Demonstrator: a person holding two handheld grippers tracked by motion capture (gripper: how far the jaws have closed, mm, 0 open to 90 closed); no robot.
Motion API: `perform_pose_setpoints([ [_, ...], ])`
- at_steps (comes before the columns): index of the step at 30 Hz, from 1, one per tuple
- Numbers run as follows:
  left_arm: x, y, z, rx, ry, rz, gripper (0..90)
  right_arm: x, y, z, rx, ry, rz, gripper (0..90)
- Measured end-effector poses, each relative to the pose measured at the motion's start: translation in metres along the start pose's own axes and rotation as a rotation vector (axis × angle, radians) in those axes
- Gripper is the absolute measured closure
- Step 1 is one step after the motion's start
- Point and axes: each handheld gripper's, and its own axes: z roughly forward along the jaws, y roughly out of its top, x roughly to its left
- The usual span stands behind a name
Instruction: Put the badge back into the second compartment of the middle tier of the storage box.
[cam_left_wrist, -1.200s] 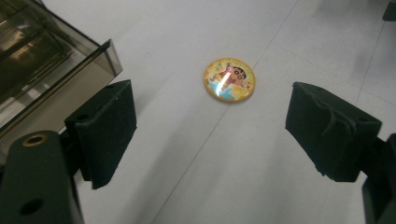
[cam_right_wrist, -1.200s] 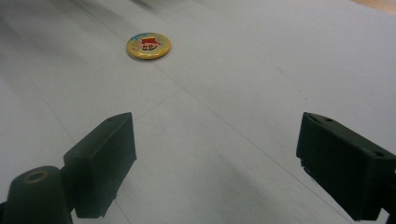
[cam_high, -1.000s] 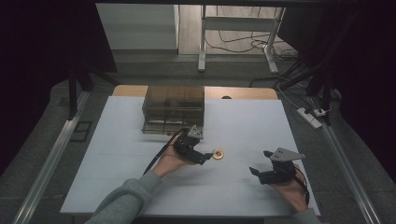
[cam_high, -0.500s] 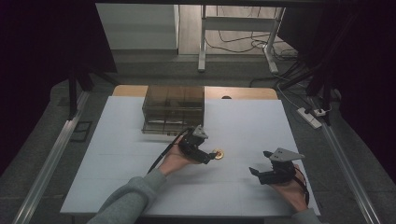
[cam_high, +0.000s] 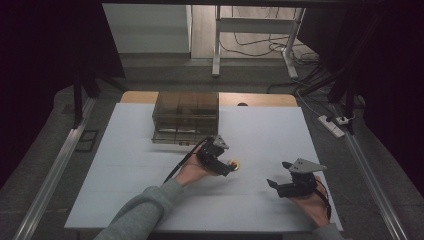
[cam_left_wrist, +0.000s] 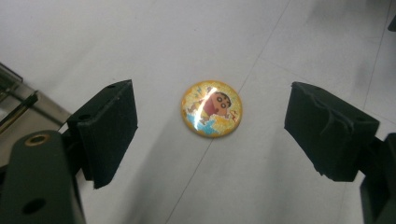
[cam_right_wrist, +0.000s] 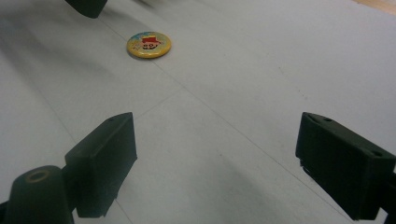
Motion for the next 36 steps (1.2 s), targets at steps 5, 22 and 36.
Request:
perform_pose_setpoints([
  [5, -0.003, 0.006, 0.006, 0.008, -0.007, 0.010, 17.3, 0.000, 0.000, 0.000, 0.000, 0.001, 0.001, 11.8],
  [22, -0.003, 0.013, 0.027, 0.067, -0.015, 0.028, 18.8, 0.000, -0.001, 0.001, 0.007, 0.003, 0.005, 12.0],
  [36, 0.002, 0.010, 0.037, 0.128, -0.009, 0.036, 23.2, 0.001, -0.002, 0.003, 0.019, 0.005, 0.005, 12.1],
])
